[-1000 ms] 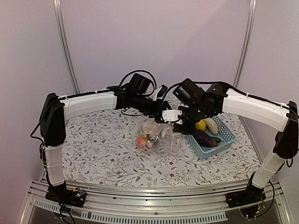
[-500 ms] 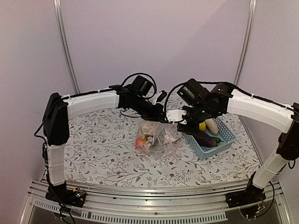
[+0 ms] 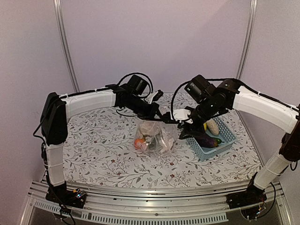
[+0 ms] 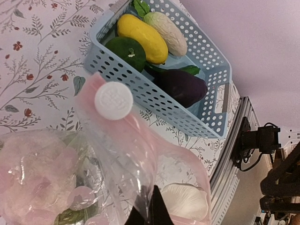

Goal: Open the zip-top bag and remove the fake food
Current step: Pick up the fake vegetable from the zipper food storage bag.

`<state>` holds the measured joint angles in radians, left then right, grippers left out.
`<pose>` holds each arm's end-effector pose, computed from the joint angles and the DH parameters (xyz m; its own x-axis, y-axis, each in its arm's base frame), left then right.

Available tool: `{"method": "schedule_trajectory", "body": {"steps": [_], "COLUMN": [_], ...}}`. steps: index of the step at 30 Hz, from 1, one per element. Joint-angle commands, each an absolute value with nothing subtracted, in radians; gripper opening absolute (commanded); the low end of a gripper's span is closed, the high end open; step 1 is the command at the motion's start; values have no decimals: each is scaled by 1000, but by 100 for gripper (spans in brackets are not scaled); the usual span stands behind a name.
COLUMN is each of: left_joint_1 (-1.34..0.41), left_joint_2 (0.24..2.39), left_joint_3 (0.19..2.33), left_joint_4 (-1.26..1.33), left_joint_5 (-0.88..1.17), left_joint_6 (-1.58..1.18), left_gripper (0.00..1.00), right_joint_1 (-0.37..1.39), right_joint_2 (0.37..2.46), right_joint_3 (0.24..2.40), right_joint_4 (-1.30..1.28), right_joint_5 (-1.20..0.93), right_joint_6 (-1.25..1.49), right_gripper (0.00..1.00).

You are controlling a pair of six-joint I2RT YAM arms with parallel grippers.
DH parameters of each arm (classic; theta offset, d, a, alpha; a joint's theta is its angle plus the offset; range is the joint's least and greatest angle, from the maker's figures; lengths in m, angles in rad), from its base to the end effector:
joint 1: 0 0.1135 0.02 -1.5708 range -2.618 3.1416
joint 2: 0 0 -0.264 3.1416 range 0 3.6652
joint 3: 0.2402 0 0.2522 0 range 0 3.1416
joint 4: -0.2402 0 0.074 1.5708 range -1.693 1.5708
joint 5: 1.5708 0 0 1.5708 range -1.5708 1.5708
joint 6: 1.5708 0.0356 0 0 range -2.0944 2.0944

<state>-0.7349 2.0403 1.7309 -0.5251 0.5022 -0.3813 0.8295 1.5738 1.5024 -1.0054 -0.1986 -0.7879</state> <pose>0.3310 -0.3223 0.2535 -0.8182 0.2998 -0.4906 0.5636 0.5873 -0.5810 0.2116 0.2415 0.3240 0.1380 -0.8784 -0.4576 -0.9760 -0.0421 -0.2136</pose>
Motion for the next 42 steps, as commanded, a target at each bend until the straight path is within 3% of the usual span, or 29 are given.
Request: {"method": "schedule_trajectory", "body": {"steps": [1, 9, 18, 38, 40, 42], "left_joint_1": [-711, -700, -658, -606, -602, -597], "left_joint_2": [2019, 2028, 2073, 2098, 2097, 2096], "left_joint_3": [1715, 1708, 1680, 1687, 1686, 1685], "left_joint_4": [-503, -499, -538, -554, -554, -553], "left_joint_5": [551, 595, 607, 659, 661, 661], "left_joint_6": [-363, -361, -329, -342, -343, -342], "left_gripper": [0, 0, 0, 0, 0, 0], "right_joint_1": [837, 902, 905, 905, 905, 905], "right_joint_2": [1645, 1745, 1805, 2018, 2032, 2044], "right_joint_3": [1547, 1561, 1572, 1634, 1636, 1642], "right_joint_4": [-1026, -970, -853, -818, -798, -784], "right_joint_5": [-260, -197, -138, -130, -126, -126], "right_joint_6": [-878, -938, -929, -1048, -1045, -1035], "right_gripper": [49, 50, 40, 42, 36, 24]}}
